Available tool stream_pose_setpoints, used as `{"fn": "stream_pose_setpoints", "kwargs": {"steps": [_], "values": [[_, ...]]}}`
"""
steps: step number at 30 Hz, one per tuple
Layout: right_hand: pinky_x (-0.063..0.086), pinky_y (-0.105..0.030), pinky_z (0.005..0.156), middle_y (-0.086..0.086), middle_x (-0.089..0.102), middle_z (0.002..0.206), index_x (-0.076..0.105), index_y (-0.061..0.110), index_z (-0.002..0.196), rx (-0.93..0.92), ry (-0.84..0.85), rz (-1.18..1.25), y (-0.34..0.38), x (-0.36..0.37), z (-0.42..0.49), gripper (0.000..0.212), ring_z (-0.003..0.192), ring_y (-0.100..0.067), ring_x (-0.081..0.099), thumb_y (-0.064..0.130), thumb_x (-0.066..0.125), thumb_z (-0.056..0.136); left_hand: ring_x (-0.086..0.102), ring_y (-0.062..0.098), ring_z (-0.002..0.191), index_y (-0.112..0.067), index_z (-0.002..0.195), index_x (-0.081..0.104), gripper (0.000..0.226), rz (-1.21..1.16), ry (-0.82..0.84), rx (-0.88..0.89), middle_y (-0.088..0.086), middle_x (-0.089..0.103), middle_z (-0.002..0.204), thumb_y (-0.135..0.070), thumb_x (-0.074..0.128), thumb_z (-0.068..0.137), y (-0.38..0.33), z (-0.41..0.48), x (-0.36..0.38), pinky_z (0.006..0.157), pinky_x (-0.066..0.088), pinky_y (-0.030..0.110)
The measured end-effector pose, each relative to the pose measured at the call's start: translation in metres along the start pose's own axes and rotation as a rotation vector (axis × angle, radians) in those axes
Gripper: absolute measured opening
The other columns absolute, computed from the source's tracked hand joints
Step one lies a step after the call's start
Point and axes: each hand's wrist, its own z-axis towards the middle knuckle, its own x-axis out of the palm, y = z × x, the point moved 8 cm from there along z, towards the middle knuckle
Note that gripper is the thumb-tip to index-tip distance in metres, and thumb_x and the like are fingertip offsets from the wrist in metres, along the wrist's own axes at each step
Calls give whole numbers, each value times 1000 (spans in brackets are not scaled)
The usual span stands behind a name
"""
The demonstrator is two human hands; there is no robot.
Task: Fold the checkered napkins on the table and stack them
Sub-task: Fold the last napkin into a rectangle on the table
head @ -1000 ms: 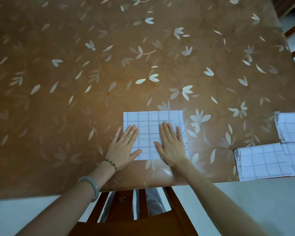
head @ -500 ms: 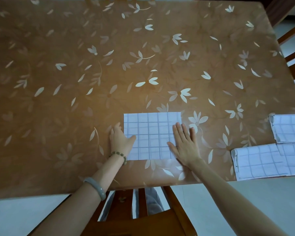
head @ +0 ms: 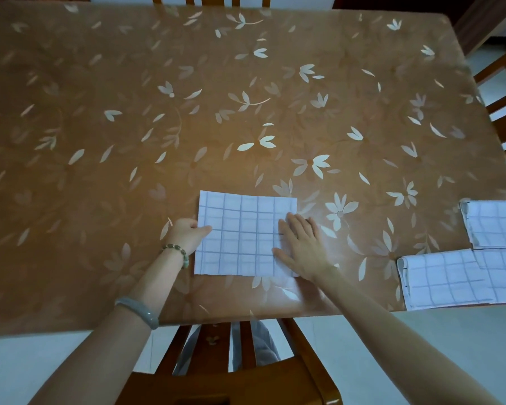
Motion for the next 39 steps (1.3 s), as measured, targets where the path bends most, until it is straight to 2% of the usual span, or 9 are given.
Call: {"fn": "stream_pose_setpoints", "kwargs": {"steps": [10, 17, 23, 26, 28, 31, 33, 36, 39], "values": [[22, -42, 99, -12, 57, 106, 63, 11, 102, -126, -47, 120, 89, -6, 38, 54, 97, -34, 57, 48, 60, 64, 38, 21, 53, -11, 56, 36, 44, 34, -81, -67, 10, 39, 57, -19, 67, 87, 48, -7, -76, 53, 23, 27], [24, -37, 101, -9, 41, 126, 47, 24, 136, -50, 91, 305, 135, -11, 69, 72, 115, -29, 39, 43, 71, 72, 54, 24, 63, -5, 60, 50, 36, -25, -65, -84, 17, 60, 68, -21, 65, 88, 51, -11, -77, 54, 34, 25], [26, -36, 100, -5, 33, 131, 32, 32, 143, -25, 238, 149, 137, 7, 77, 89, 117, -26, 34, 53, 72, 66, 43, 18, 49, -8, 51, 38, 47, -55, -84, -71, 3, 42, 48, -19, 65, 88, 48, -16, -82, 50, 26, 25], [26, -37, 101, -5, 31, 131, 27, 32, 145, -39, 274, 124, 137, 7, 77, 96, 117, -27, 34, 53, 74, 64, 62, 30, 72, 11, 68, 58, 39, -66, -97, 1, 18, 64, 66, -23, 68, 85, 40, -22, -87, 56, 39, 24], [28, -37, 100, -6, 32, 130, 25, 30, 146, -47, 279, 95, 137, 6, 79, 100, 115, -27, 35, 54, 75, 62, 59, 22, 75, 10, 68, 58, 36, -47, -123, 63, 11, 63, 62, -21, 68, 83, 29, -29, -89, 55, 43, 20], [31, -38, 99, -6, 32, 127, 20, 27, 147, -52, 289, 84, 137, 6, 80, 107, 111, -27, 36, 55, 76, 60, 65, 16, 71, -4, 68, 64, 29, -34, -111, 171, 5, 68, 61, -30, 68, 79, 9, -41, -83, 84, 53, 42], [32, -37, 97, -5, 32, 125, 18, 26, 147, -57, 292, 77, 138, 6, 80, 110, 108, -26, 36, 56, 75, 58, 67, 19, 64, -12, 67, 64, 26, -18, -111, 214, 2, 69, 61, -35, 67, 77, -5, -51, -78, 77, 56, 46], [32, -37, 96, -4, 32, 123, 17, 25, 147, -61, 288, 77, 137, 6, 81, 110, 106, -26, 36, 57, 74, 58, 65, 25, 66, -6, 75, 64, 23, 80, -129, 261, 10, 69, 67, -27, 66, 85, -29, -67, -67, 54, 48, 21], [32, -36, 100, -5, 36, 128, 20, 23, 149, 0, 308, 307, 127, 5, 77, 98, 112, -26, 38, 39, 74, 68, 61, 33, 59, -8, 66, 57, 25, 60, -134, 324, 13, 62, 57, -22, 66, 83, -48, -74, -54, 52, 49, 37]]}}
